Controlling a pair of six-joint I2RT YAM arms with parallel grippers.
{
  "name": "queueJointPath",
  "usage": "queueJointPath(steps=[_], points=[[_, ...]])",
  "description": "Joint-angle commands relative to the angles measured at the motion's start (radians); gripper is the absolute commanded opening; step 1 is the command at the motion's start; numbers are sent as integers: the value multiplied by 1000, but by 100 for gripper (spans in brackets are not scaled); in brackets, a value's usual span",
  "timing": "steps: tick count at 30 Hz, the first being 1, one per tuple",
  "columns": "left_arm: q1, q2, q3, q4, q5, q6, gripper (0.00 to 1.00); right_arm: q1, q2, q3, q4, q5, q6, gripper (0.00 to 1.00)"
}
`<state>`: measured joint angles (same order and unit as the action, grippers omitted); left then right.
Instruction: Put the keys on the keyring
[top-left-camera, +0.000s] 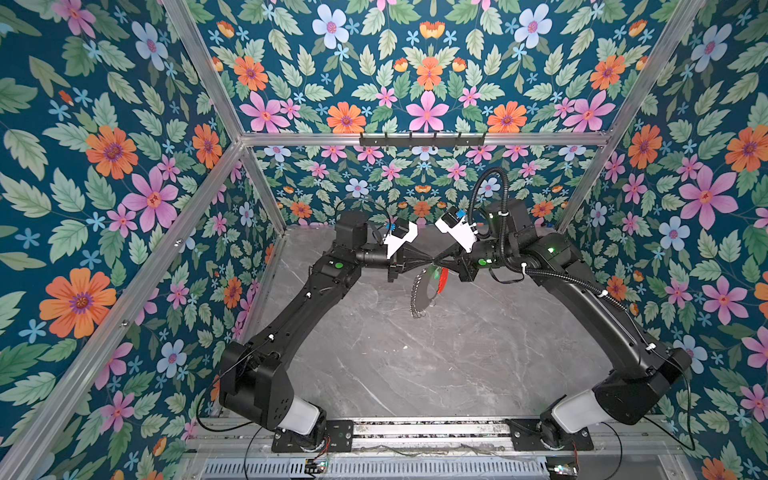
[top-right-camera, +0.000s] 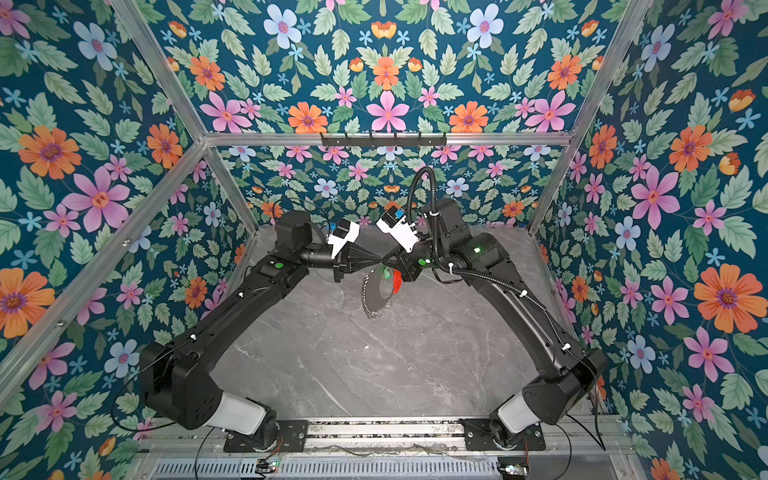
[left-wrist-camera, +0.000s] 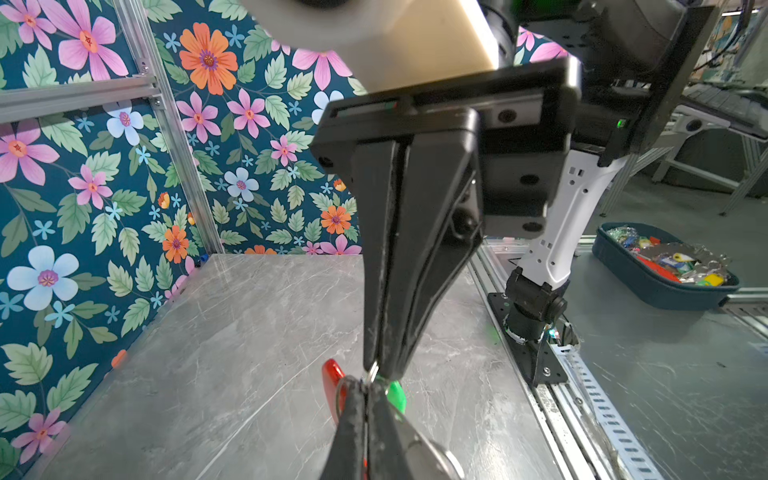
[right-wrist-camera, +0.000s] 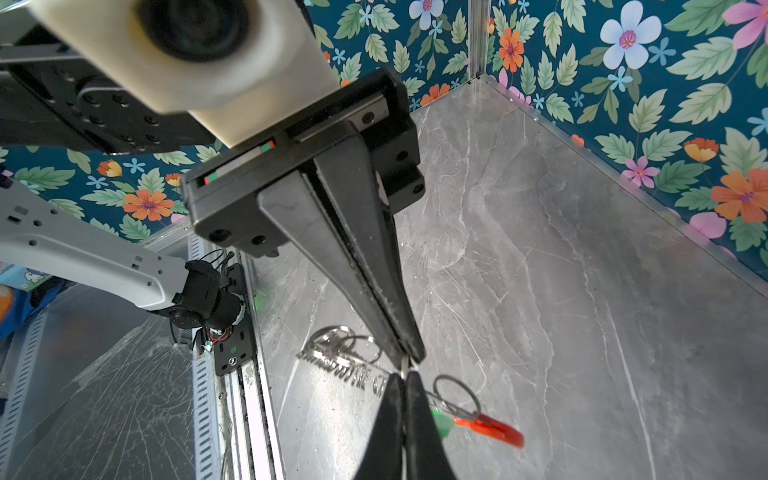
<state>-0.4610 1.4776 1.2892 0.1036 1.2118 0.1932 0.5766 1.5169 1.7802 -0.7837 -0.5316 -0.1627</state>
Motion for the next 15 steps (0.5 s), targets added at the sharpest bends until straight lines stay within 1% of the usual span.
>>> queueJointPath(steps=[1, 2, 3, 4, 5, 6, 7, 10, 14, 15], points=[[-1, -16, -71, 314, -25, -230, 0, 3, -10, -13, 121, -18, 51, 0], [-1, -20, -101, 422, -54, -303, 0, 2, -17, -22, 141, -15, 66, 0], [-1, -23, -122, 486, -87, -357, 0, 2, -23, -35, 166, -15, 83, 0], [-1, -25, -140, 544, -119, -403, 0, 3, -33, -57, 201, -13, 104, 5], [-1, -26, -155, 587, -140, -434, 0, 2, -48, -83, 244, -12, 123, 17], [-2, -27, -167, 615, -159, -460, 0, 3, -59, -104, 278, -12, 140, 20], [-2, -26, -176, 644, -173, -489, 0, 2, -74, -129, 317, -12, 155, 19], [-4, -20, -193, 707, -189, -553, 0, 1, -99, -166, 372, 2, 178, 19], [-4, -19, -197, 731, -227, -623, 0, -20, -114, -178, 378, 22, 194, 33], [-4, -20, -196, 735, -236, -636, 0, -30, -123, -186, 384, 17, 200, 33]])
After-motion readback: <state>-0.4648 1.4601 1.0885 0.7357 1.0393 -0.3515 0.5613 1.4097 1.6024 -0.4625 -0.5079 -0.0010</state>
